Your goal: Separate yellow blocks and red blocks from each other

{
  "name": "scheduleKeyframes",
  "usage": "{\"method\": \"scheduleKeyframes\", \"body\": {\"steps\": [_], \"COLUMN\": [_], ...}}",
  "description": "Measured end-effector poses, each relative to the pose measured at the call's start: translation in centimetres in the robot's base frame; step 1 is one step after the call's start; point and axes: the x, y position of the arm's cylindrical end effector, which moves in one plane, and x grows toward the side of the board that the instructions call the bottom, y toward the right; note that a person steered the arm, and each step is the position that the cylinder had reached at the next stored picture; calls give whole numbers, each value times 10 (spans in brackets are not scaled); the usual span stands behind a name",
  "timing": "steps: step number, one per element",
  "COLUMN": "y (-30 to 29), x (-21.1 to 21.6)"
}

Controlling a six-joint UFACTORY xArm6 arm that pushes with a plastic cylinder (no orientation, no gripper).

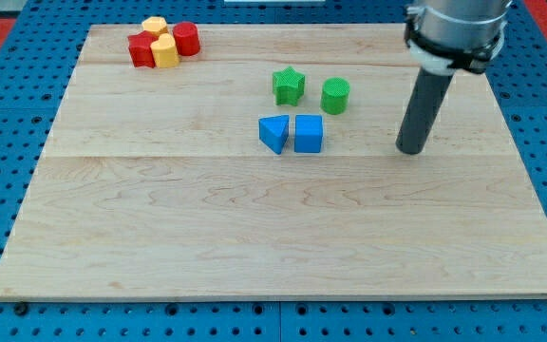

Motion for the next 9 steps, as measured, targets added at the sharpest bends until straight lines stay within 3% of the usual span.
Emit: {"method": "scheduleKeyframes", "body": {"steps": [2,3,4,6,9], "y": [-133,-123,-57,-169,-422], "x": [6,-1,-31,-64,-91]}}
